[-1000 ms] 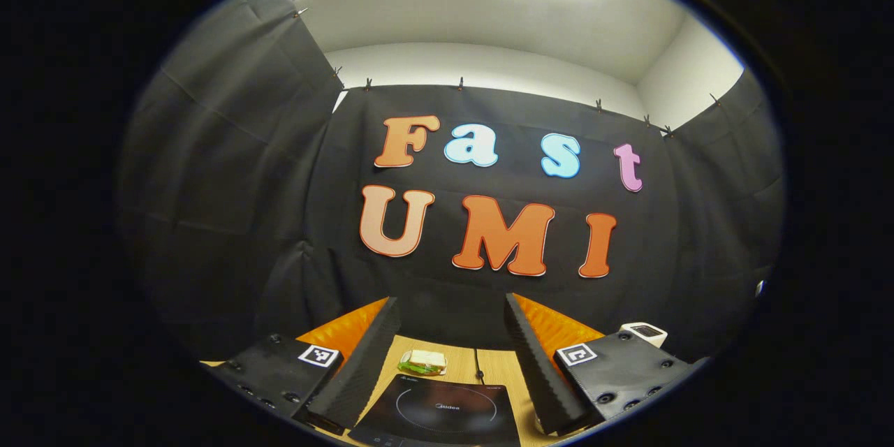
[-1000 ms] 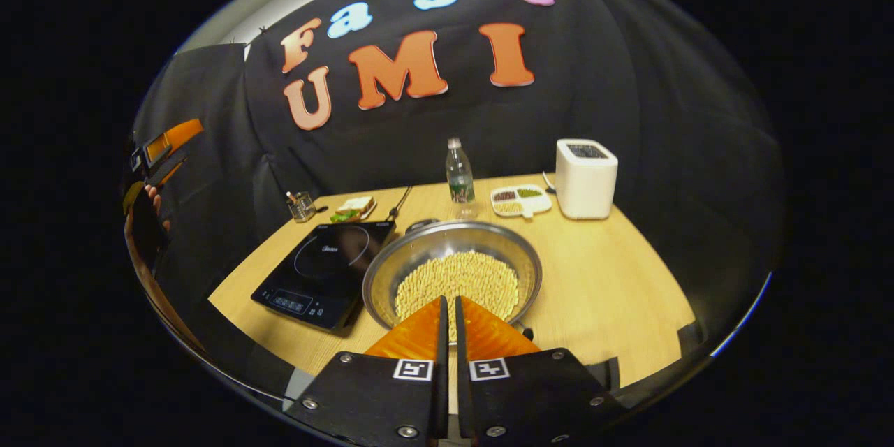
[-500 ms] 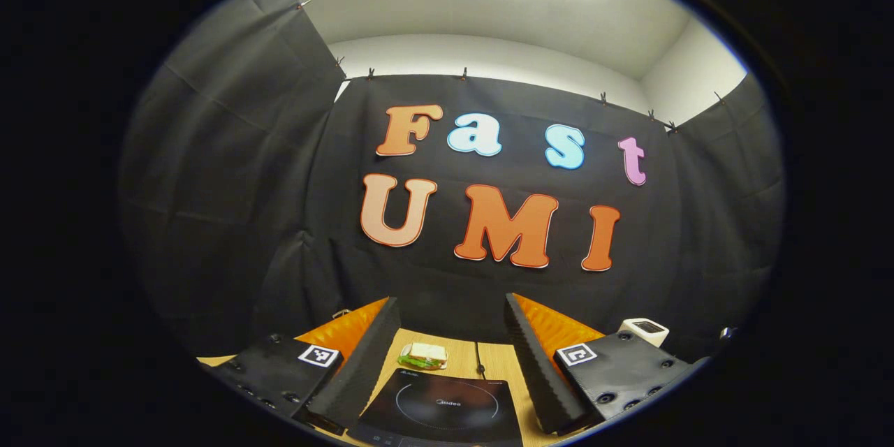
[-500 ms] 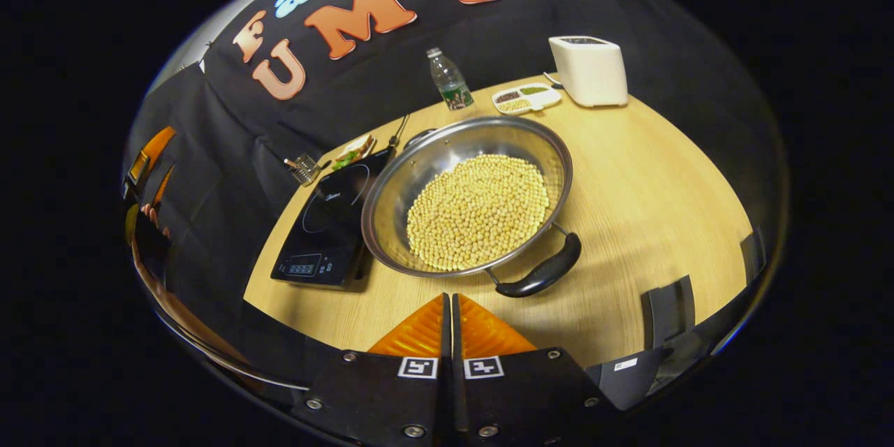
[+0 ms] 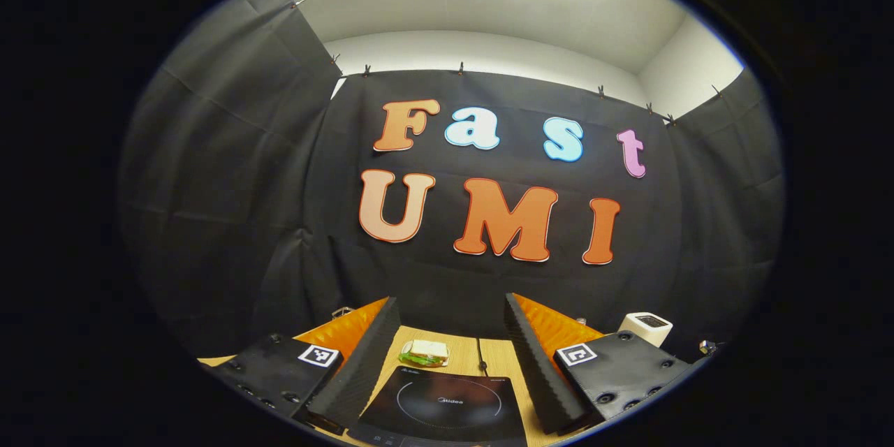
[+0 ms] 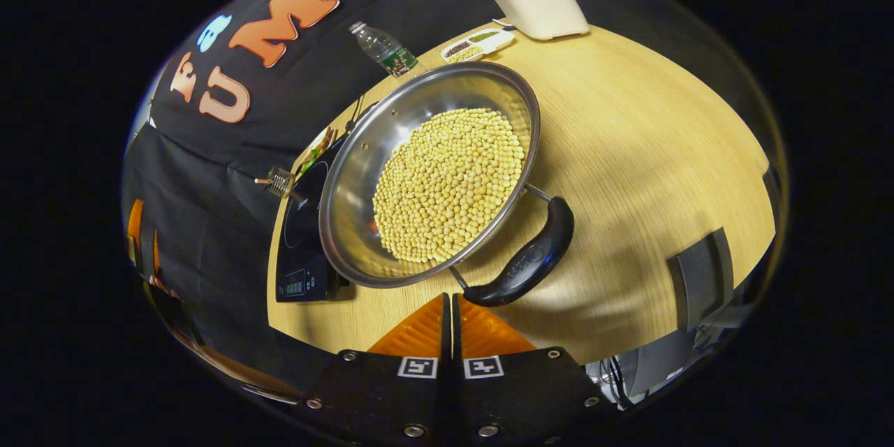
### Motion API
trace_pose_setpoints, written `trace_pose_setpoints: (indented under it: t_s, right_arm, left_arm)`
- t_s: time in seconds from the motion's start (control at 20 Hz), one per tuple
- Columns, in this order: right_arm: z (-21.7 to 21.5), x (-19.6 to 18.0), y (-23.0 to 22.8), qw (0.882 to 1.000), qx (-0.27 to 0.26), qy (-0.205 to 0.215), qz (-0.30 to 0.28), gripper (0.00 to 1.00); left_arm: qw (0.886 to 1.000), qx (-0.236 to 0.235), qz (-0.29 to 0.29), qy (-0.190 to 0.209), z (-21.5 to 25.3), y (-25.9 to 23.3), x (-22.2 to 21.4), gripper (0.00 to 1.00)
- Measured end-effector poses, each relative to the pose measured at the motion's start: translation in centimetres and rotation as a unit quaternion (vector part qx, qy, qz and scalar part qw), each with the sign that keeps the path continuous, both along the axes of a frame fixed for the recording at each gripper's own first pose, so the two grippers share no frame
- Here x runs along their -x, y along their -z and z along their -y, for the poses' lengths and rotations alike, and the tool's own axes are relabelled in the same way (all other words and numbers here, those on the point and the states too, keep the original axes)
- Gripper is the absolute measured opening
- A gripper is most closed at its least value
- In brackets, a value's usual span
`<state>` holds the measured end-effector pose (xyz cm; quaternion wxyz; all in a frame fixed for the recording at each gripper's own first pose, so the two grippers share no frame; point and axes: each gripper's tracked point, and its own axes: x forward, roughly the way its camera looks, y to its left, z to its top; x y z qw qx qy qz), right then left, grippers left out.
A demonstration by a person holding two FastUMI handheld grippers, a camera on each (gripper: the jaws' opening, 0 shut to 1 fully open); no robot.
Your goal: First push the handle of the pot to place it horizontally, then grasp the pot with both hands and set it on the induction cooktop.
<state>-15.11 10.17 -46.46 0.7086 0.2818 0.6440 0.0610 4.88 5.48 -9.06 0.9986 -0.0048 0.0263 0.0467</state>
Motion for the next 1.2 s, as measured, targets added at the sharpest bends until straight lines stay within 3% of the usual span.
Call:
trace_pose_setpoints:
  t_s: [0.45,1.2]
  right_arm:
    - [1.4,-1.5,0.6,0.999,0.009,0.027,-0.015,0.00]
    - [7.0,-6.2,2.0,0.993,0.111,0.043,0.004,0.00]
  left_arm:
    - [1.000,-0.024,-0.005,-0.008,0.2,0.9,0.6,0.98]
    - [0.999,-0.042,-0.020,-0.013,-1.5,1.9,0.4,0.97]
